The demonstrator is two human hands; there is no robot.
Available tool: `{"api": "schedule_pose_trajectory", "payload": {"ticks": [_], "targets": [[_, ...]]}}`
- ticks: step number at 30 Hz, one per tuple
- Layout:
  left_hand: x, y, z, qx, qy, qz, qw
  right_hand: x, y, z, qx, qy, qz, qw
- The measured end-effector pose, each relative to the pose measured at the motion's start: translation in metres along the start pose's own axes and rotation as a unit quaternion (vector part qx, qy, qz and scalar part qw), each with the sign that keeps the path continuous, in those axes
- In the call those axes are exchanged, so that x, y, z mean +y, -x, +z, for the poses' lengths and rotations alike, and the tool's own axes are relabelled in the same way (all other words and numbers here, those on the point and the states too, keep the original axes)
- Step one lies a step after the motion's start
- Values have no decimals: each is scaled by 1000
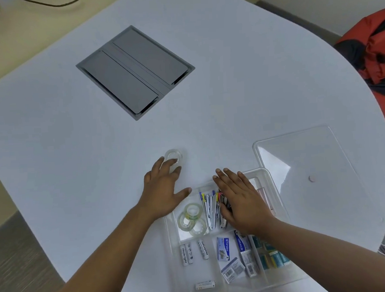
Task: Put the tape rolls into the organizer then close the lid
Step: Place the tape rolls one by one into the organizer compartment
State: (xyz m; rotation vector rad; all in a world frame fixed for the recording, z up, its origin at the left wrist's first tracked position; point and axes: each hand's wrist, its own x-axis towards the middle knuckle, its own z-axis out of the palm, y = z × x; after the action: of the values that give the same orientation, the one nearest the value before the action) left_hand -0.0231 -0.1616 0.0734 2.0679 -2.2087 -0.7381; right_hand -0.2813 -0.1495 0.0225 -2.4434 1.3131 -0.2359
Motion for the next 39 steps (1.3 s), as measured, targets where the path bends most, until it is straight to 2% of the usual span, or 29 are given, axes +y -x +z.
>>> {"api": "schedule_pose_trajectory", "payload": {"ticks": [4, 9, 18, 20, 23, 25, 27, 29, 32, 35, 39], "targets": [[9, 52, 8, 27, 19, -2, 999, -2, -1, -2, -2, 3, 2, 1000], [19, 99, 34, 4, 1, 15, 1000, -4, 0, -5, -10, 15, 2, 1000], [25, 116, 66, -13, -6, -5, 1000, -18, -7, -18, -54, -5, 37, 998], [24, 120, 63, 14, 14, 3, 1000, -25, -6, -24, -50, -19, 42, 998], [18, 127, 55, 110, 72, -9, 991, -37, 0, -30, -38, -37, 29, 998], [9, 133, 54, 195, 106, -58, 973, -45, 6, -32, -27, -57, 25, 998], [-4, 139, 58, 242, 119, -124, 955, -54, 10, -33, -22, -63, 18, 998], [-20, 145, 69, 215, 124, -182, 951, -62, 12, -33, -26, -62, 2, 998], [-42, 155, 95, 83, 98, -232, 964, -73, 8, -34, -74, -56, -2, 996], [-53, 160, 114, -28, 67, -237, 969, -81, 0, -31, -137, -32, 6, 990], [-59, 156, 118, -91, 71, -232, 966, -89, -11, -26, -172, 5, 3, 985]]}}
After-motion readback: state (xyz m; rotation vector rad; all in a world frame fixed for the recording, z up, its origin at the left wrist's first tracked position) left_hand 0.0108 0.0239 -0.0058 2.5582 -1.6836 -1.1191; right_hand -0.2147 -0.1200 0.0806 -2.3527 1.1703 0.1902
